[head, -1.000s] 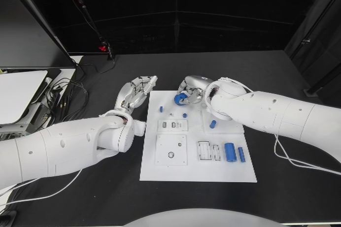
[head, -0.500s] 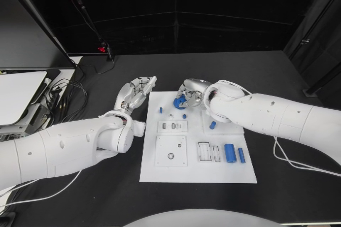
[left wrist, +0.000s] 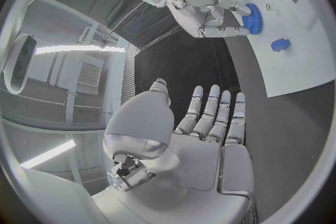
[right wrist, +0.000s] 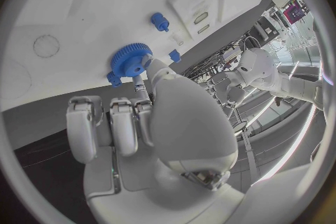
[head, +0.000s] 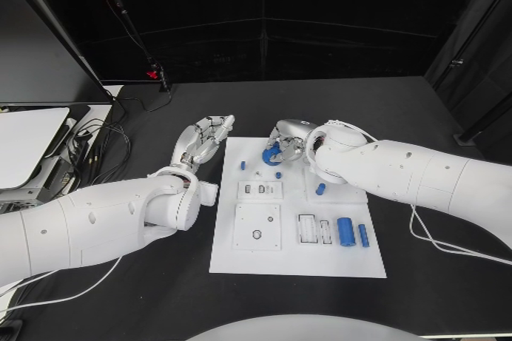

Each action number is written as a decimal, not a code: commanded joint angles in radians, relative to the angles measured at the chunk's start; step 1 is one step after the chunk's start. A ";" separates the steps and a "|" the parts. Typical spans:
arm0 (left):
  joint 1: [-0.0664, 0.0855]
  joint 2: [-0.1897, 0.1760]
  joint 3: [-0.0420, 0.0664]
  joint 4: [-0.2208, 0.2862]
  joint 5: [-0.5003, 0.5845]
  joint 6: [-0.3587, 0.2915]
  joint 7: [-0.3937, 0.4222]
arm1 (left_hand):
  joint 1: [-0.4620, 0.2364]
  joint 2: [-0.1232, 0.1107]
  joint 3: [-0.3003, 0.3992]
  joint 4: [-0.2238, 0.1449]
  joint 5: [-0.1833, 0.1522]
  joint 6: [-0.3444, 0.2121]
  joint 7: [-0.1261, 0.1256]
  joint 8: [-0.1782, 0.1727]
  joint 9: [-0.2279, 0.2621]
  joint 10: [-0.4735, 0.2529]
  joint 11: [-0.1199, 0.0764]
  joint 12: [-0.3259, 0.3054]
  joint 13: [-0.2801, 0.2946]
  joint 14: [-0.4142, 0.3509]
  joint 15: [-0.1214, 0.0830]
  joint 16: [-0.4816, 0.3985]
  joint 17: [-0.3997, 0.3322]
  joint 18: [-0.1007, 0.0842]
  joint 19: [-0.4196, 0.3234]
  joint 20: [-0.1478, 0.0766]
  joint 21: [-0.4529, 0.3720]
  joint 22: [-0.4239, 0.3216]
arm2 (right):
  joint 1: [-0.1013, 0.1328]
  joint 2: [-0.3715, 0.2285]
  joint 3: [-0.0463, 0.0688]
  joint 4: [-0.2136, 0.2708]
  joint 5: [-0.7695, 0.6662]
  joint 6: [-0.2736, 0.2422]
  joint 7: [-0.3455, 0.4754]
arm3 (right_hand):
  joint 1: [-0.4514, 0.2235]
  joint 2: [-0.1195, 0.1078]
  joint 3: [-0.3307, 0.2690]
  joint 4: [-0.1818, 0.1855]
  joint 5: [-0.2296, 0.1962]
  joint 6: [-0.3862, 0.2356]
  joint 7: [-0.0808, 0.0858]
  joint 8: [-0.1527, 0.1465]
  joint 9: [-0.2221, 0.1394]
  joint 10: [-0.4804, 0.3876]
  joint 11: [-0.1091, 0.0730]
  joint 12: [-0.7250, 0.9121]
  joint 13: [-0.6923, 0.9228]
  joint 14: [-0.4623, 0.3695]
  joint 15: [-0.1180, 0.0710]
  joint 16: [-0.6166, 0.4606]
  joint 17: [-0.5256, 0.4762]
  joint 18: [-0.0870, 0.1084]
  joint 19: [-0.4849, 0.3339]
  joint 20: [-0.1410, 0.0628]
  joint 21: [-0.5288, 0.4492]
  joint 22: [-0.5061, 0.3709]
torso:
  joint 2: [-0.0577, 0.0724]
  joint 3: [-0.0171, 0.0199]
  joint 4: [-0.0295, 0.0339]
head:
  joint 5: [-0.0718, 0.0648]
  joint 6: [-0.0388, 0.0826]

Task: Assemble the parts on the task board

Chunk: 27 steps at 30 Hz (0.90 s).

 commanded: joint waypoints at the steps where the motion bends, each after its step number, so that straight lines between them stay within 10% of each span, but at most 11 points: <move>1: 0.001 0.001 0.001 0.000 -0.007 0.002 0.240 | 0.003 0.004 -0.005 0.000 0.005 0.010 0.135 -0.004 0.000 0.008 0.001 -0.004 0.000 0.004 0.000 -0.002 0.000 -0.011 0.007 0.001 0.005 0.001 | 0.001 0.000 0.000 0.000 -0.006 0.021 -0.013 | -0.013 -0.011 -0.003 -0.008 -0.010 -0.008 -0.042 -0.033 0.035 0.106 -0.012 0.003 0.263 0.106 -0.005 0.002 0.263 -0.007 0.104 -0.008 0.003 0.263 | 0.000 0.0000 0.0006 | 0.000 0.000; 6: 0.001 0.002 0.001 0.000 -0.007 0.002 0.238 | 0.003 0.004 -0.005 0.000 0.005 0.010 0.135 -0.004 0.000 0.008 0.001 -0.004 0.000 0.004 0.000 -0.002 0.000 -0.011 0.007 0.001 0.005 0.001 | 0.001 0.000 0.000 0.000 -0.006 0.025 -0.013 | -0.020 -0.031 -0.017 -0.014 -0.048 -0.123 -0.067 -0.093 0.036 0.106 -0.046 0.003 0.263 0.106 -0.026 0.002 0.263 -0.005 0.099 -0.023 0.000 0.258 | 0.000 0.0001 0.0010 | -0.001 0.001; 17: 0.001 0.003 0.001 -0.003 -0.007 0.004 0.235 | 0.004 0.005 -0.006 0.000 0.007 0.010 0.135 -0.005 0.000 0.009 0.001 -0.004 0.000 0.004 0.001 -0.003 0.000 -0.011 0.007 0.001 0.005 0.001 | 0.001 -0.017 0.000 0.016 0.045 -0.105 0.085 | -0.055 -0.058 -0.070 0.017 -0.124 -0.293 -0.122 -0.092 0.036 0.106 -0.096 0.003 0.263 0.106 -0.065 0.002 0.263 -0.002 0.088 -0.064 -0.009 0.248 | 0.001 0.0006 0.0007 | 0.000 0.003; 27: 0.001 0.003 0.001 -0.006 -0.007 0.004 0.235 | 0.004 0.005 -0.006 0.000 0.007 0.010 0.135 -0.005 0.000 0.009 0.001 -0.004 0.000 0.004 0.001 -0.003 0.000 -0.011 0.007 0.001 0.005 0.001 | 0.003 -0.134 0.001 0.138 0.358 -0.328 0.296 | -0.063 -0.048 -0.095 0.058 -0.079 -0.168 -0.077 -0.029 0.058 0.106 -0.071 0.003 0.263 0.106 -0.052 0.002 0.263 -0.005 0.096 -0.058 -0.003 0.256 | -0.004 -0.0027 -0.0026 | -0.002 -0.002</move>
